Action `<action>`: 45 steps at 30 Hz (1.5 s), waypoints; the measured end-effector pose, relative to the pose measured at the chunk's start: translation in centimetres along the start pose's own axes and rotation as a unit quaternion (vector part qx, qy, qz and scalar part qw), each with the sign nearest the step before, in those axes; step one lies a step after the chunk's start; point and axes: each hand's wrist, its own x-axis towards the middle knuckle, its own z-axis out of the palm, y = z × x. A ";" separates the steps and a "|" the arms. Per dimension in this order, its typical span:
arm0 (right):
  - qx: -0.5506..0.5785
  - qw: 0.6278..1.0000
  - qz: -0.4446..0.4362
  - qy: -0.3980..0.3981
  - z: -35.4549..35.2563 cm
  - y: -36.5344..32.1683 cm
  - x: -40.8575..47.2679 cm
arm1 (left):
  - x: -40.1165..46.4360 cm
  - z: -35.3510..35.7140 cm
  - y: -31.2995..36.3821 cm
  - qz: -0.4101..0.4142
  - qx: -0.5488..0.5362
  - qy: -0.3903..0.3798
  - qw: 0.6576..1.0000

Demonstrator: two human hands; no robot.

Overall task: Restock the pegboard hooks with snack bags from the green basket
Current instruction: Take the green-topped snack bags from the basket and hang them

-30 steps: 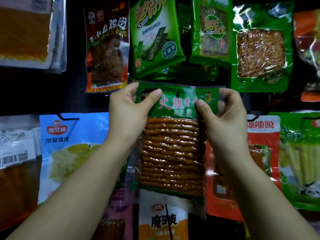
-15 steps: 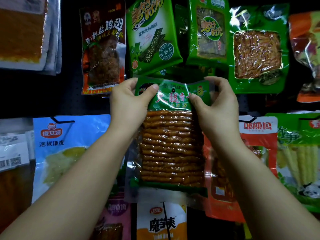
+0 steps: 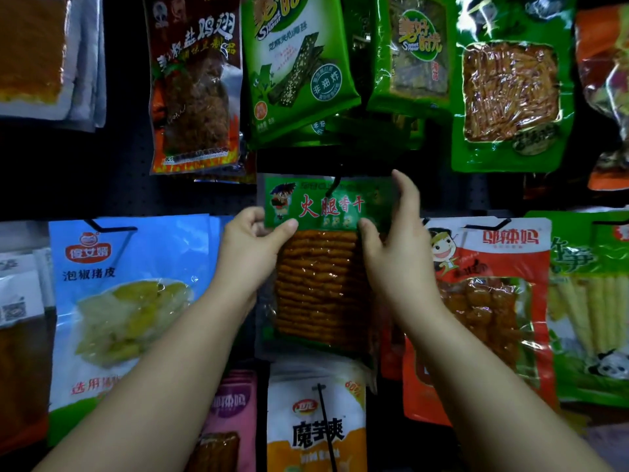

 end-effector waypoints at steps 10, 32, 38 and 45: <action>-0.054 0.995 0.067 -0.056 5.1 3.9 0.5 | 2.4 0.9 -3.5 -0.062 0.076 0.013 0.995; -0.138 0.972 0.186 -0.045 10.3 8.9 1.9 | 5.7 2.3 -9.7 -0.106 0.076 0.127 0.983; -0.083 0.980 0.171 -0.059 9.8 9.5 -4.8 | 1.2 1.1 -12.8 -0.082 0.043 0.121 0.988; -0.058 0.971 0.222 -0.071 9.8 10.1 -6.3 | 0.3 0.7 -14.3 -0.125 0.068 0.120 0.983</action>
